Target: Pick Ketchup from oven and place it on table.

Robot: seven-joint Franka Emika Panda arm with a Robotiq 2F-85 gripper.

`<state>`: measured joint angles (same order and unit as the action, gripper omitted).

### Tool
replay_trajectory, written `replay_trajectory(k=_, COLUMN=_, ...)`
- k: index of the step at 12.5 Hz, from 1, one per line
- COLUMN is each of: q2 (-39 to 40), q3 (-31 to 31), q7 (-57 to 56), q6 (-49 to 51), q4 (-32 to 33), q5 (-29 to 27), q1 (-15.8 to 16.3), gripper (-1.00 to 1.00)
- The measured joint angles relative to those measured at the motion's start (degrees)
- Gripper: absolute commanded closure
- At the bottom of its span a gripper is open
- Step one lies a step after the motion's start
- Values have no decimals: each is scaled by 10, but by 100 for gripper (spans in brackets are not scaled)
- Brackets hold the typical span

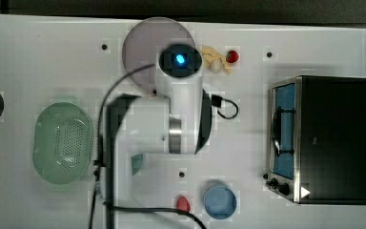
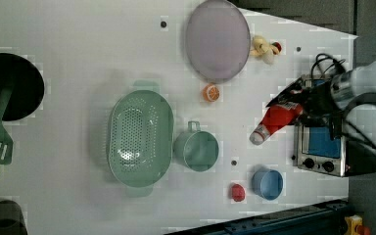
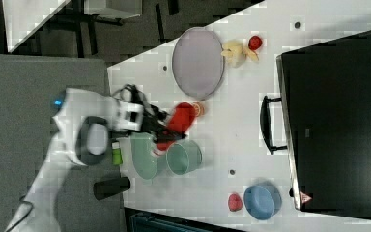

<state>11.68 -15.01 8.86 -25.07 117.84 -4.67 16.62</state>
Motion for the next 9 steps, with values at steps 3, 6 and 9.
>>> replay_trajectory(k=3, q2=21, q3=-15, q7=4, q6=-97, q4=75, q5=7, q1=-18, gripper=-24)
replay_trajectory(k=6, q2=61, q3=-12, q7=7, q6=-185, q4=100, q5=-2, q1=-31, gripper=-30)
replay_trajectory(k=9, q2=114, q3=-10, q7=7, q6=-250, q4=101, q5=6, q1=-32, gripper=-93)
